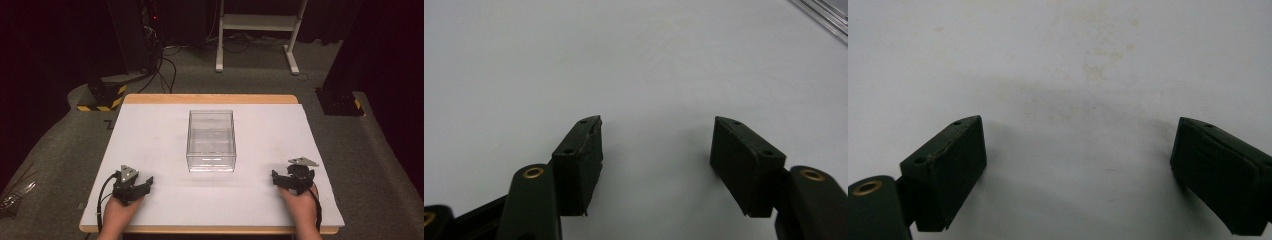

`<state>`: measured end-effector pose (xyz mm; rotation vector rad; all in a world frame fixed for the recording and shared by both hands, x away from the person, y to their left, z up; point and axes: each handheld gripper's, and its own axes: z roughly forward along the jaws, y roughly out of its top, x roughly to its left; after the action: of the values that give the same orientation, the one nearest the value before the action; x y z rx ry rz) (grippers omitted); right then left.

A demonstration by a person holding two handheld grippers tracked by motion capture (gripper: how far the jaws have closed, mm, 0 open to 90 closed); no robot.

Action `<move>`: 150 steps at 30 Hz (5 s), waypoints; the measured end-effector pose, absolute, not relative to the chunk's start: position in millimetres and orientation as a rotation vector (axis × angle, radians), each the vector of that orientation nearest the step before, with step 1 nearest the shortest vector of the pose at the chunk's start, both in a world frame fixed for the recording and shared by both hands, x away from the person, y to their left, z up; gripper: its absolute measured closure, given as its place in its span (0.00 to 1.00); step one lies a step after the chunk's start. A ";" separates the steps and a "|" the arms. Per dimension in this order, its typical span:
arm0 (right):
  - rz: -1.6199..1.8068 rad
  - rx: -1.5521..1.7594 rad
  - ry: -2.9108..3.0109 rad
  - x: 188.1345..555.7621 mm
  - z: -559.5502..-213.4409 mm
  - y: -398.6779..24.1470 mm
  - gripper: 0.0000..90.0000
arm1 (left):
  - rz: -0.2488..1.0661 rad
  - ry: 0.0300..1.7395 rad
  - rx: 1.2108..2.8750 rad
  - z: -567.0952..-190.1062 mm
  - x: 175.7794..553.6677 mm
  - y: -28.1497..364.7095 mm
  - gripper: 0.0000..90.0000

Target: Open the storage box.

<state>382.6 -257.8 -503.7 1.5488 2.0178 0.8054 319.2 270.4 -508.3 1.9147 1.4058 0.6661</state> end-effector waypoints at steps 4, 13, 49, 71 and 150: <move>0.806 1.534 2.030 382.4 -503.5 -258.7 0.08 | 0.665 1.407 1.914 -508.3 319.2 270.4 0.42; 0.810 1.509 2.052 380.3 -501.5 -261.2 0.13 | 0.636 1.387 1.937 -508.0 320.2 268.5 0.31; 1.235 0.950 2.130 327.6 -455.1 -130.0 0.86 | 0.712 1.118 1.741 -463.2 315.9 135.9 0.95; 1.245 0.900 2.154 353.6 -458.8 -95.7 0.88 | 0.639 1.055 1.744 -466.1 337.5 111.9 0.90; 1.334 0.862 2.149 330.0 -463.9 -101.2 1.00 | 0.574 1.021 1.705 -471.4 310.6 123.0 1.00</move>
<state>330.0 -101.2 -463.9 0.8617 2.1494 1.3343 310.6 123.0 -471.4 1.7053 1.0205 0.5743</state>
